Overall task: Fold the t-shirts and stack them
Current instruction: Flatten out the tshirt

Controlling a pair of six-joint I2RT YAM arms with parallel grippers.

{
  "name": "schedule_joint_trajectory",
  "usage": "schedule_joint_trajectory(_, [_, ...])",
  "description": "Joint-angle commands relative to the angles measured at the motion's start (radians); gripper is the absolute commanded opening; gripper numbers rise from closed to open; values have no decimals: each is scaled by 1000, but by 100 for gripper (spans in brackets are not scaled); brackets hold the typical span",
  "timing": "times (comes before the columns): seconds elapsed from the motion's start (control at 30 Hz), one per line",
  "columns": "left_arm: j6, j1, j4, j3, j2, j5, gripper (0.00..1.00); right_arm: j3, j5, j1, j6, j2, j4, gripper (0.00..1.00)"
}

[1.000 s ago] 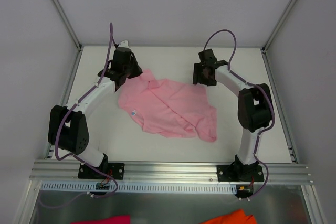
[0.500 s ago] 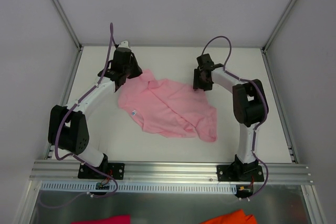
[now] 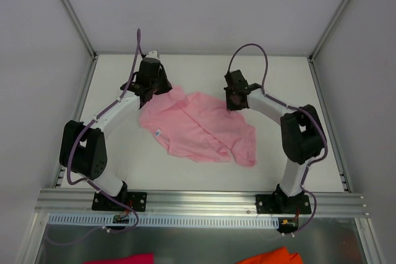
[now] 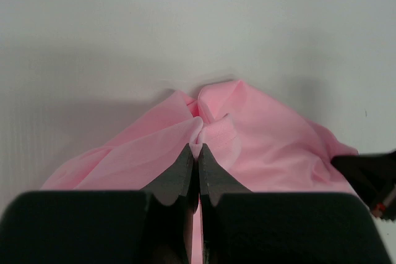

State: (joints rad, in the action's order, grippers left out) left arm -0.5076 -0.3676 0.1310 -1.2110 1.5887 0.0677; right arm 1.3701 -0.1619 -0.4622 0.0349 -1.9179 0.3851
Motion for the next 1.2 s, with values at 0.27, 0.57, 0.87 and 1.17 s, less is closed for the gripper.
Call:
schedule_joint_trajectory(0.27, [12,-25,-37,-24,2,-17,0,-479,-318,-441,100,422,-193,6])
schedule_joint_trajectory(0.57, [18,-31,-31,-25,4,-16,0,-494,-665,-592,158,389,-167,84])
schedule_joint_trajectory(0.87, [23,-44,-19,-38,7,0,0,-462,-630,-526,187,345,-157,79])
schedule_joint_trajectory(1.17, [26,-59,-18,-50,25,3,0,-528,-435,-429,249,520,-207,73])
